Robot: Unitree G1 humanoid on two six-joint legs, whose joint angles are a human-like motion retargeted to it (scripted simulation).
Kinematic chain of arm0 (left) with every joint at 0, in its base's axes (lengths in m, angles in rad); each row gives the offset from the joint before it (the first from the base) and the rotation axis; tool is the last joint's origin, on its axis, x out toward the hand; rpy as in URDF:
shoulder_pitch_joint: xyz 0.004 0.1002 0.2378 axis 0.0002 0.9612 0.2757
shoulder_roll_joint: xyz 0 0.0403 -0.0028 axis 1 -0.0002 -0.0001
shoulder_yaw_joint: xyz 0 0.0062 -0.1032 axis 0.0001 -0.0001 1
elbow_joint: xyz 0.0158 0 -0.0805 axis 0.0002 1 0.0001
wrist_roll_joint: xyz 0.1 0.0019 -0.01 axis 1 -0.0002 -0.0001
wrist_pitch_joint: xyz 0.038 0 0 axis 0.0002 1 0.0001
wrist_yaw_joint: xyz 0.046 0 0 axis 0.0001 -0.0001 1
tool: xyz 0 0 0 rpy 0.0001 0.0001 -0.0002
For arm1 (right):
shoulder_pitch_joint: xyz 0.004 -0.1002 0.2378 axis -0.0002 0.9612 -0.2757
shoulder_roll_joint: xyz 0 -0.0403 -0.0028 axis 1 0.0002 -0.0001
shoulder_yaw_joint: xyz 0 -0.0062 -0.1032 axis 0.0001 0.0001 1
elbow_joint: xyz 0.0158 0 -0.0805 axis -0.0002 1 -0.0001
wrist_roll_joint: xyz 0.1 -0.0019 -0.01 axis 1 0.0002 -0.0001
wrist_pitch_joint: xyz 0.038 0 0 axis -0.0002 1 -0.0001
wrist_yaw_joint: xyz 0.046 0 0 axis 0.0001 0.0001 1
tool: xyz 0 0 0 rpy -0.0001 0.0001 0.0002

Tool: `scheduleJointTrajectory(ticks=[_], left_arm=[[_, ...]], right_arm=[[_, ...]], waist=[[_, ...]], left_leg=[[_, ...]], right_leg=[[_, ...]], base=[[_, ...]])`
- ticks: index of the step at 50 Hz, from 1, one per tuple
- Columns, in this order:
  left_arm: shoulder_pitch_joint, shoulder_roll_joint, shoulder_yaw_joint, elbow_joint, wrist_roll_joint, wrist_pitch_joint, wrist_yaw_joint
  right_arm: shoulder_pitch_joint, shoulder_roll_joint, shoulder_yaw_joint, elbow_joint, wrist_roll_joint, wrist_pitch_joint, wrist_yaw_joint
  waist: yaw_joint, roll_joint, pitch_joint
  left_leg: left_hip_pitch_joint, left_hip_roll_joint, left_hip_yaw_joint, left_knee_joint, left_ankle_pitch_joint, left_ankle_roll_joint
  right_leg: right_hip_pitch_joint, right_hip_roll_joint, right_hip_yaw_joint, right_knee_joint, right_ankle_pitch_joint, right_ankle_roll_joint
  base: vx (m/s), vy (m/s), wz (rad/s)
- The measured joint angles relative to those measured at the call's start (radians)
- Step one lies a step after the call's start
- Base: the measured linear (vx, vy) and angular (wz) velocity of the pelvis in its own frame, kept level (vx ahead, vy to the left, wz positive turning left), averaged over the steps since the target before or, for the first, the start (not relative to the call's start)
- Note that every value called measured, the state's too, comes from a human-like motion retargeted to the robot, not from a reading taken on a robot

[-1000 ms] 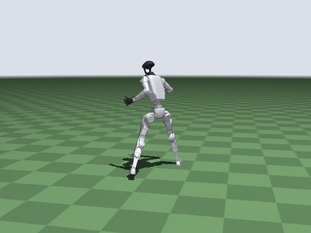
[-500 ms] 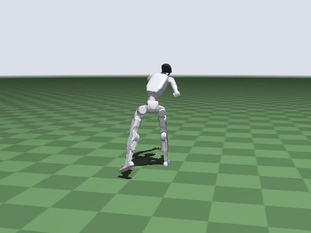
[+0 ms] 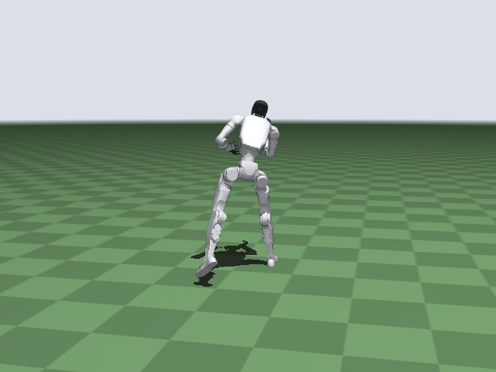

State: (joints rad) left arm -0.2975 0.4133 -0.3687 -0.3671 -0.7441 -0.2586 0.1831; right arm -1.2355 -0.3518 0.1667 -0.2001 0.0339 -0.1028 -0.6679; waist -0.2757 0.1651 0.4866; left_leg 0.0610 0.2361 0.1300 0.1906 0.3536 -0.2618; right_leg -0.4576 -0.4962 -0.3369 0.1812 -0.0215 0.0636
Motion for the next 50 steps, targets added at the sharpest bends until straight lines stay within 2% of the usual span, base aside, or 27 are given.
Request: scheduleJointTrajectory(ticks=[2, 4, 7, 9, 12, 13, 15, 18, 20, 22, 23, 25, 27, 28, 31, 34, 37, 38, 39, 40, 43, 45, 48, 50], left_arm=[[0.121, 0.053, 0.017, -0.039, -0.052, 0.0, -0.035], [0.217, 0.086, 0.031, -0.086, -0.118, -0.007, -0.059], [0.282, 0.109, 0.063, -0.154, -0.231, -0.043, -0.077], [0.274, 0.106, 0.092, -0.191, -0.288, -0.061, -0.086], [0.251, 0.074, 0.132, -0.244, -0.333, -0.066, -0.092], [0.243, 0.059, 0.143, -0.259, -0.34, -0.07, -0.089], [0.226, 0.042, 0.153, -0.277, -0.342, -0.084, -0.08], [0.186, 0.026, 0.125, -0.267, -0.35, -0.084, -0.05], [0.161, 0.051, 0.113, -0.238, -0.222, -0.063, -0.041], [0.149, 0.065, 0.082, -0.242, -0.174, -0.053, -0.041], [0.161, 0.077, 0.073, -0.261, -0.152, -0.054, -0.059], [0.129, 0.06, 0.027, -0.269, -0.218, -0.061, -0.042], [0.141, 0.053, 0.02, -0.29, -0.219, -0.089, -0.072], [0.129, 0.024, 0.0, -0.295, -0.324, -0.112, -0.065], [0.108, 0.014, 0.034, -0.265, -0.226, -0.083, -0.094], [0.11, -0.016, 0.056, -0.259, -0.24, -0.07, -0.07], [0.176, -0.023, 0.088, -0.25, -0.125, -0.094, -0.042], [0.228, -0.04, 0.095, -0.251, -0.13, -0.077, -0.075], [0.262, -0.029, 0.116, -0.244, -0.032, -0.064, -0.058], [0.287, -0.005, 0.143, -0.233, 0.119, -0.053, -0.014], [0.362, -0.063, 0.152, -0.182, -0.034, -0.065, -0.075], [0.405, -0.045, 0.182, -0.131, 0.099, -0.06, -0.023], [0.439, -0.049, 0.189, -0.082, 0.005, -0.045, -0.05], [0.448, -0.029, 0.169, -0.051, 0.011, -0.04, -0.038]], right_arm=[[0.252, 0.06, 0.0, -0.212, 0.035, -0.098, 0.065], [0.485, 0.123, 0.04, -0.33, -0.002, -0.103, 0.147], [0.737, 0.212, 0.125, -0.368, 0.01, -0.117, 0.231], [0.842, 0.242, 0.175, -0.35, 0.028, -0.115, 0.259], [0.947, 0.25, 0.272, -0.347, 0.016, -0.109, 0.285], [0.965, 0.241, 0.308, -0.361, -0.006, -0.106, 0.29], [0.973, 0.212, 0.354, -0.4, -0.041, -0.105, 0.311], [0.942, 0.146, 0.379, -0.462, -0.051, -0.097, 0.357], [0.936, 0.09, 0.374, -0.495, -0.051, -0.097, 0.387], [0.954, 0.042, 0.374, -0.511, -0.046, -0.091, 0.402], [0.969, 0.018, 0.371, -0.52, -0.035, -0.092, 0.415], [0.984, -0.027, 0.372, -0.512, -0.024, -0.079, 0.396], [1.01, -0.07, 0.359, -0.515, 0.004, -0.094, 0.414], [1.016, -0.086, 0.355, -0.507, 0.015, -0.093, 0.408], [1.027, -0.126, 0.317, -0.497, 0.038, -0.111, 0.423], [1.034, -0.138, 0.296, -0.48, 0.031, -0.115, 0.399], [1.06, -0.148, 0.269, -0.472, 0.039, -0.144, 0.38], [1.09, -0.157, 0.253, -0.477, 0.043, -0.155, 0.37], [1.098, -0.169, 0.237, -0.481, 0.022, -0.161, 0.363], [1.096, -0.182, 0.222, -0.487, -0.013, -0.164, 0.359], [1.023, -0.204, 0.205, -0.489, -0.123, -0.163, 0.369], [0.979, -0.226, 0.178, -0.504, -0.18, -0.165, 0.395], [0.946, -0.237, 0.148, -0.532, -0.216, -0.154, 0.44], [0.969, -0.241, 0.129, -0.555, -0.252, -0.15, 0.447]], waist=[[0.031, -0.021, -0.002], [0.062, -0.033, -0.001], [0.116, -0.046, 0.021], [0.148, -0.068, 0.032], [0.17, -0.103, 0.029], [0.178, -0.117, 0.027], [0.213, -0.148, 0.023], [0.304, -0.18, 0.024], [0.374, -0.191, 0.023], [0.43, -0.197, 0.021], [0.449, -0.202, 0.019], [0.48, -0.202, 0.019], [0.51, -0.181, 0.009], [0.534, -0.174, 0.006], [0.58, -0.158, 0.001], [0.605, -0.171, -0.027], [0.607, -0.133, -0.078], [0.611, -0.106, -0.121], [0.611, -0.084, -0.144], [0.609, -0.063, -0.157], [0.581, 0.006, -0.156], [0.531, 0.037, -0.14], [0.407, 0.075, -0.058], [0.316, 0.077, 0.025]], left_leg=[[-0.031, 0.039, 0.075, -0.005, -0.012, 0.0], [-0.064, 0.101, 0.197, 0.005, -0.033, 0.0], [-0.106, 0.222, 0.491, 0.065, -0.081, 0.003], [-0.133, 0.277, 0.736, 0.113, -0.117, 0.03], [-0.193, 0.295, 1.051, 0.154, -0.187, 0.099], [-0.221, 0.288, 1.099, 0.15, -0.21, 0.112], [-0.283, 0.272, 1.088, 0.128, -0.258, 0.118], [-0.354, 0.237, 0.942, 0.066, -0.329, 0.124], [-0.384, 0.21, 0.846, 0.045, -0.362, 0.142], [-0.424, 0.176, 0.722, 0.074, -0.395, 0.155], [-0.46, 0.177, 0.648, 0.149, -0.436, 0.157], [-0.455, 0.048, 0.498, 0.041, -0.409, 0.156], [-0.477, 0.024, 0.351, 0.123, -0.469, 0.139], [-0.46, -0.013, 0.288, 0.101, -0.469, 0.141], [-0.388, -0.106, 0.09, 0.029, -0.449, 0.145], [-0.305, -0.207, -0.102, -0.1, -0.396, 0.207], [-0.214, -0.209, -0.304, -0.157, -0.388, 0.216], [-0.184, -0.19, -0.369, -0.176, -0.386, 0.22], [-0.151, -0.17, -0.426, -0.188, -0.388, 0.222], [-0.117, -0.149, -0.48, -0.195, -0.391, 0.223], [-0.035, -0.099, -0.618, -0.161, -0.425, 0.231], [0.027, -0.073, -0.712, -0.125, -0.455, 0.202], [0.152, -0.034, -0.862, -0.046, -0.474, 0.073], [0.277, -0.039, -0.944, 0.009, -0.455, 0.0]], right_leg=[[0.021, -0.008, -0.069, -0.007, -0.002, 0.0], [0.044, -0.002, -0.148, -0.006, -0.011, 0.001], [0.093, 0.02, -0.265, 0.01, -0.026, 0.011], [0.129, 0.004, -0.343, 0.031, -0.035, 0.017], [0.179, -0.045, -0.458, 0.051, -0.023, 0.004], [0.194, -0.056, -0.492, 0.058, -0.018, -0.003], [0.226, -0.068, -0.548, 0.072, -0.008, -0.017], [0.277, -0.079, -0.591, 0.112, 0.032, -0.048], [0.317, -0.105, -0.557, 0.169, 0.065, -0.078], [0.343, -0.134, -0.407, 0.276, 0.078, -0.096], [0.33, -0.142, -0.279, 0.387, 0.06, -0.088], [0.363, -0.069, -0.006, 0.46, 0.031, -0.07], [0.407, 0.079, 0.183, 0.605, -0.041, -0.052], [0.417, 0.131, 0.23, 0.69, -0.065, -0.055], [0.431, 0.204, 0.195, 0.962, -0.09, -0.138], [0.334, 0.221, 0.147, 1.264, -0.107, -0.219], [0.228, 0.336, 0.113, 1.484, -0.123, -0.249], [0.182, 0.374, 0.091, 1.549, -0.138, -0.254], [0.118, 0.408, 0.082, 1.623, -0.144, -0.256], [0.046, 0.438, 0.08, 1.703, -0.146, -0.255], [-0.233, 0.469, 0.085, 1.921, -0.159, -0.223], [-0.407, 0.445, 0.073, 2.013, -0.215, -0.184], [-0.556, 0.307, 0.025, 1.999, -0.299, -0.121], [-0.574, 0.182, 0.04, 1.91, -0.29, -0.019]], base=[[-0.2, -0.13, 1.59], [-0.21, -0.16, 1.63], [-0.18, -0.13, 1.71], [-0.14, -0.01, 2.24], [-0.16, 0.16, 2.6], [-0.13, 0.26, 2.4], [-0.08, 0.31, 2.1], [0.03, 0.38, 1.79], [0.16, 0.41, 2.16], [0.29, 0.36, 3.02], [0.37, 0.31, 3.69], [0.38, 0.32, 4.16], [0.48, 0.23, 4.02], [0.49, 0.18, 3.76], [0.49, 0.14, 3.71], [0.48, 0.13, 3.7], [0.49, 0.01, 3.59], [0.47, -0.06, 3.27], [0.44, -0.05, 3.06], [0.37, -0.02, 2.79], [0.33, -0.05, 2.58], [0.36, -0.2, 2.86], [0.41, -0.29, 3.56], [0.5, -0.2, 4.01]])
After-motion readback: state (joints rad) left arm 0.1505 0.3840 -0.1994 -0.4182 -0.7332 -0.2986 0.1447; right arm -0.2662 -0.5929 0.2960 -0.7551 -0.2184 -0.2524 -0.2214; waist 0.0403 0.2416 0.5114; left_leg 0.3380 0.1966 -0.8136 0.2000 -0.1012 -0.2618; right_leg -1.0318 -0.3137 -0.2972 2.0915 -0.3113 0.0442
